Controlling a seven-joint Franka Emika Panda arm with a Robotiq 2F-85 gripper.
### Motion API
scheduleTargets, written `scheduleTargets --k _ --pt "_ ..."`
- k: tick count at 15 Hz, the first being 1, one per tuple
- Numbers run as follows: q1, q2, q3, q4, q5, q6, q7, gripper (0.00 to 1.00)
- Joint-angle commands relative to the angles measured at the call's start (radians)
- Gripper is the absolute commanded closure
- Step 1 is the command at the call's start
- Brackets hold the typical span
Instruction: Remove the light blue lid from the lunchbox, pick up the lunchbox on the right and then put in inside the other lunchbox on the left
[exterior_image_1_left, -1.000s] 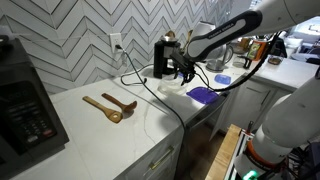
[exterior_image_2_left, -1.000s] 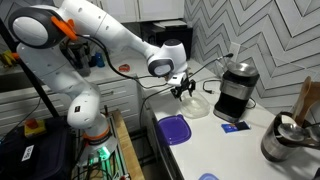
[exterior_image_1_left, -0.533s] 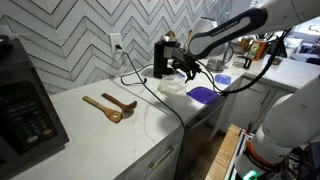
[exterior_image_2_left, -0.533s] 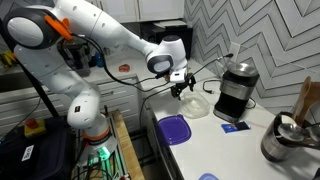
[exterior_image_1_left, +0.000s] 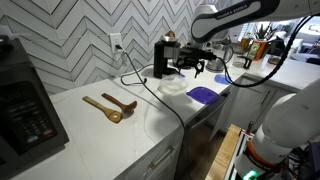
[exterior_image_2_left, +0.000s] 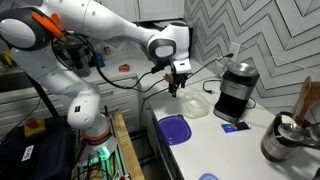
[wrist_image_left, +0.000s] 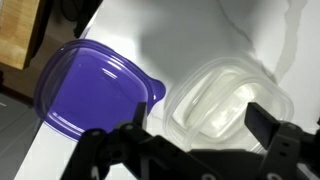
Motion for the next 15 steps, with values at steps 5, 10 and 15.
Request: scheduleTargets --k 5,10,15 --pt "-0.011 0.021 0.013 0.116 -0.247 -0.223 -0.193 0.00" --pt "-0.005 0.008 0.004 0.116 -0.291 -0.183 -0.231 0.00" --pt "-0.006 0.008 0.002 0.123 -0.306 -0.175 -0.260 0.00"
